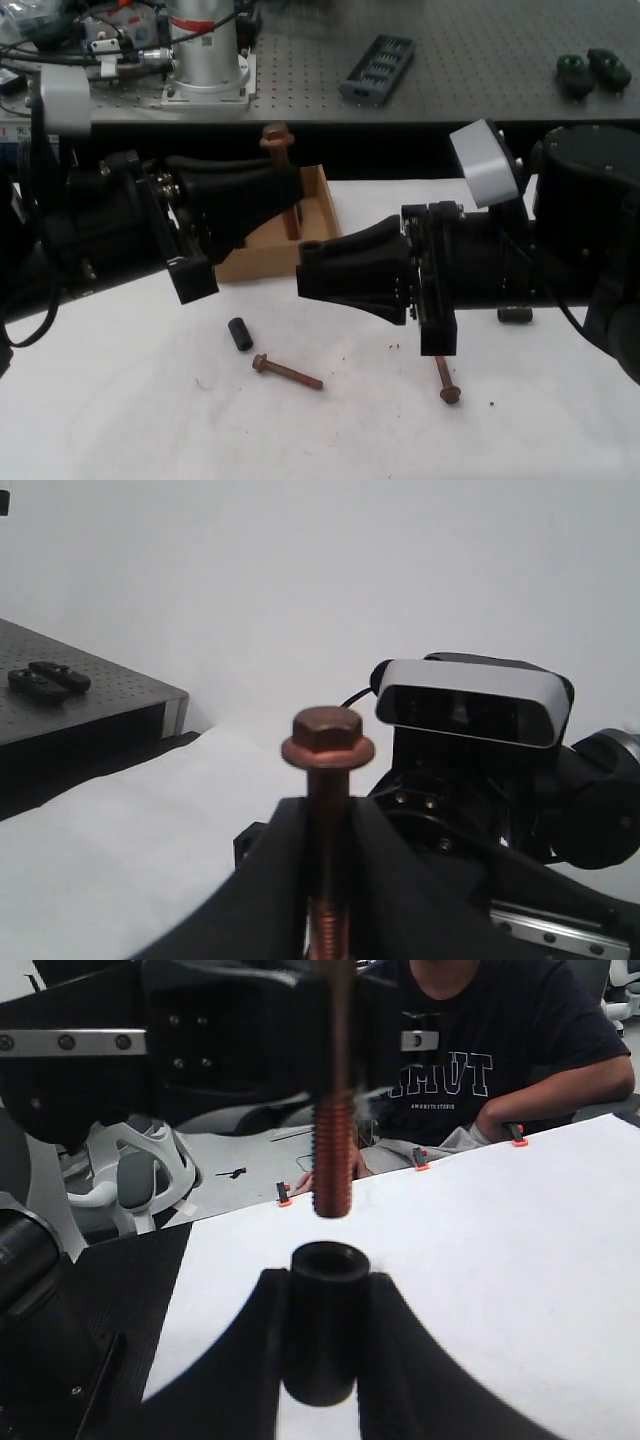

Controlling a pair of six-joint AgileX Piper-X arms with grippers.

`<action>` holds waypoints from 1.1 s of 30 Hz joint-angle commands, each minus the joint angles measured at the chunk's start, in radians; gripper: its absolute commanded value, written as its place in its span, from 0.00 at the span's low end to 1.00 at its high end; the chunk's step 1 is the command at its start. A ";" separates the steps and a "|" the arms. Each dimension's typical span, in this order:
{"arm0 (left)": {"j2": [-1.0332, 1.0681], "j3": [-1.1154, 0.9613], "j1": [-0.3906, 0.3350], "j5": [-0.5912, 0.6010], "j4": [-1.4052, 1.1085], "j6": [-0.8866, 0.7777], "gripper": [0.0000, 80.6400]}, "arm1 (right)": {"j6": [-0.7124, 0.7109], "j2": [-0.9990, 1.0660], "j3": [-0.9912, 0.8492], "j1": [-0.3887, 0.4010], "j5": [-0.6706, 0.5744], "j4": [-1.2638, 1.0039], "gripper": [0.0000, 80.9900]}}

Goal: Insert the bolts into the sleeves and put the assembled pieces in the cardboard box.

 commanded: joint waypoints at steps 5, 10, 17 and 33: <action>0.000 -0.014 -0.004 0.055 -0.029 0.000 0.01 | 0.026 -0.001 -0.004 -0.006 -0.068 -0.025 0.05; 0.000 -0.014 -0.004 0.072 -0.029 -0.005 0.01 | 0.035 -0.001 -0.004 -0.006 -0.083 -0.025 0.05; 0.000 -0.014 -0.004 0.121 -0.029 -0.032 0.01 | 0.036 -0.001 -0.004 -0.006 -0.097 -0.025 0.05; 0.000 -0.014 -0.004 0.162 -0.029 -0.060 0.01 | 0.033 -0.001 -0.004 0.045 -0.126 -0.025 0.05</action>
